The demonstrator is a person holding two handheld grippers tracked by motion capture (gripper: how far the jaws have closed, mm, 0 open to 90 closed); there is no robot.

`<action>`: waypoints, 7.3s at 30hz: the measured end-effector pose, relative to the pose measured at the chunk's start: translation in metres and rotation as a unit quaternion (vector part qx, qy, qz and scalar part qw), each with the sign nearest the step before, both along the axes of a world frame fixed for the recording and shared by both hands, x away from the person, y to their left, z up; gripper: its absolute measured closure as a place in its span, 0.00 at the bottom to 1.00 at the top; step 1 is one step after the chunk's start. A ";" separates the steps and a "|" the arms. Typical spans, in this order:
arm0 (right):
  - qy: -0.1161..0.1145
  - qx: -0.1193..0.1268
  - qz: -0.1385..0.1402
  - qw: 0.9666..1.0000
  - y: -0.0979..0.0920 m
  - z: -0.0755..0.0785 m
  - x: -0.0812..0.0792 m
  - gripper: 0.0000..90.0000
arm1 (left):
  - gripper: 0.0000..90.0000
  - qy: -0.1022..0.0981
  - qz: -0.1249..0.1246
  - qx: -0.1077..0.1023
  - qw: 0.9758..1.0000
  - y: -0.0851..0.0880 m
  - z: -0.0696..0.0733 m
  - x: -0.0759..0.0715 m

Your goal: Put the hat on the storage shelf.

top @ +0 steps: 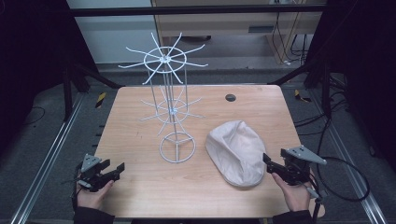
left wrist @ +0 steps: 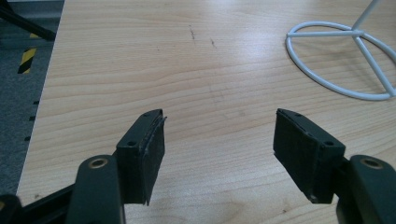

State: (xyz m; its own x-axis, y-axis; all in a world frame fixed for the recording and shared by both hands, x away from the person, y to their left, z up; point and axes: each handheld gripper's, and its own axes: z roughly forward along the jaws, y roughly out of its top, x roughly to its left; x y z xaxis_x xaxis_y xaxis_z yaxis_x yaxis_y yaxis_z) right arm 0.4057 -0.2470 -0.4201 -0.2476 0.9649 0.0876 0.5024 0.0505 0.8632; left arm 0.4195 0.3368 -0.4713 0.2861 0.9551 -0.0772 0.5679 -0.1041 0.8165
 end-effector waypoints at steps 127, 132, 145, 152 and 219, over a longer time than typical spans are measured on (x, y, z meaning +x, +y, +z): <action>0.089 -0.099 0.165 0.977 0.089 -0.003 0.052 0.98 | 0.39 0.012 0.001 0.009 1.000 0.000 -0.003 0.003; 0.075 -0.091 0.163 0.980 0.086 0.004 0.049 0.98 | 0.40 0.011 0.001 0.007 1.000 0.000 -0.003 0.003; 0.040 -0.067 0.156 0.985 0.072 0.023 0.041 0.98 | 0.40 0.012 0.000 0.008 1.000 -0.001 -0.003 0.003; 0.014 -0.059 0.149 0.987 0.066 0.032 0.036 0.98 | 0.40 0.012 0.000 0.007 1.000 -0.001 -0.003 0.003; -0.224 0.027 0.137 0.965 0.058 0.131 -0.004 0.98 | 0.40 0.015 0.001 0.012 1.000 -0.001 -0.004 0.004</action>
State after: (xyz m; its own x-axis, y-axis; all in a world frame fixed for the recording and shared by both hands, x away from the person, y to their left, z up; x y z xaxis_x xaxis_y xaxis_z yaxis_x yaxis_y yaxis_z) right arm 0.4017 -0.1887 -0.2887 -0.5177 0.8546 -0.0396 0.0525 0.0779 0.9956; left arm 0.4231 0.3356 -0.4753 0.2821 0.9574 -0.0622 0.5928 -0.1230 0.7959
